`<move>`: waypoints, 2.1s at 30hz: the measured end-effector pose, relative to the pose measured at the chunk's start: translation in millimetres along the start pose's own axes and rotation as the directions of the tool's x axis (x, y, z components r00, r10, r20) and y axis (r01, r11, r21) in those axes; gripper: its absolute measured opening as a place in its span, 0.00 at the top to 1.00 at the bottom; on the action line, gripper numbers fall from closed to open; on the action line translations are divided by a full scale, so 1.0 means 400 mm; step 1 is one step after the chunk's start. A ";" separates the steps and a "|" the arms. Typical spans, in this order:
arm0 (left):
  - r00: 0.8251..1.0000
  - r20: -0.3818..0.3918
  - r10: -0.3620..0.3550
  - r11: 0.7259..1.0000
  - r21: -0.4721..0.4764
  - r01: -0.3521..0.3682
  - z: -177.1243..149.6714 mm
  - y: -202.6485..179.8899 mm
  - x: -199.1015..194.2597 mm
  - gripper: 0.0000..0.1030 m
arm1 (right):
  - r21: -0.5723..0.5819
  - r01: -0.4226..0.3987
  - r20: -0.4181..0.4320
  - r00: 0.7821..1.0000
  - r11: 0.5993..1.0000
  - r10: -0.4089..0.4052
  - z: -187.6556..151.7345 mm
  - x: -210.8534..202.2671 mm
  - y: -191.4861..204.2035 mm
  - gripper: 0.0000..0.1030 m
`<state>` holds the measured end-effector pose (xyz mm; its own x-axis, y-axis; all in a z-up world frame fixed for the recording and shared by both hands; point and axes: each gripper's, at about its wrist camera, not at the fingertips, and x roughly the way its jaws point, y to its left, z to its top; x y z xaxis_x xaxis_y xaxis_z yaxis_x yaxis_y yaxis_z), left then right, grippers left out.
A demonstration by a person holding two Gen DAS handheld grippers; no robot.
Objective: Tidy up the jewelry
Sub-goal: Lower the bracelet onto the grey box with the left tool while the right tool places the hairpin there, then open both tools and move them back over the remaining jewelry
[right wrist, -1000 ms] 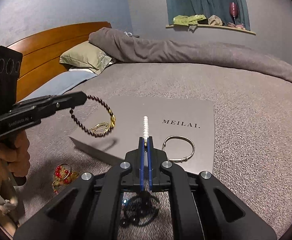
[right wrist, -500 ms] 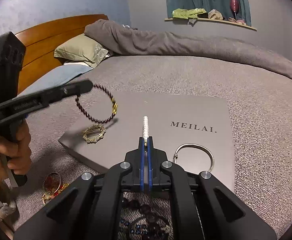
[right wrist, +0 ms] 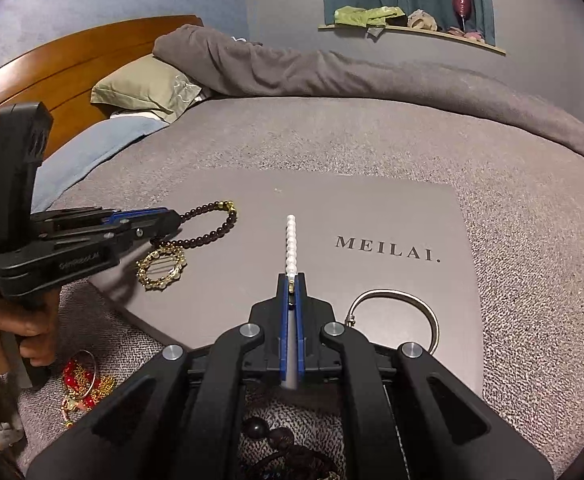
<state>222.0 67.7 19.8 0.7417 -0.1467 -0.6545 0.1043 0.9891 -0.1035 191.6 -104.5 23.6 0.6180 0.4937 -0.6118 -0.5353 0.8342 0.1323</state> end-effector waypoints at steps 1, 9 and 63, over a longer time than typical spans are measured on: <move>1.000 0.004 0.000 1.000 0.002 0.000 0.000 -0.001 -0.003 0.69 | -0.001 0.001 0.001 1.000 1.000 -0.001 0.000 0.001 0.001 0.97; 0.999 0.035 -0.012 0.999 0.050 0.010 -0.019 -0.038 -0.042 0.36 | -0.010 -0.007 0.021 1.000 1.000 0.008 -0.003 -0.014 0.000 0.76; 0.998 -0.039 -0.052 0.990 0.130 0.057 -0.283 -0.073 -0.230 0.11 | 0.021 -0.002 -0.001 1.000 1.000 0.002 -0.201 -0.188 -0.037 0.44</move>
<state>75.5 51.3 -1.6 0.7088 -0.1984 -0.6770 0.2314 0.9719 -0.0426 106.6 -173.9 5.0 0.6165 0.4949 -0.6124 -0.5243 0.8383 0.1497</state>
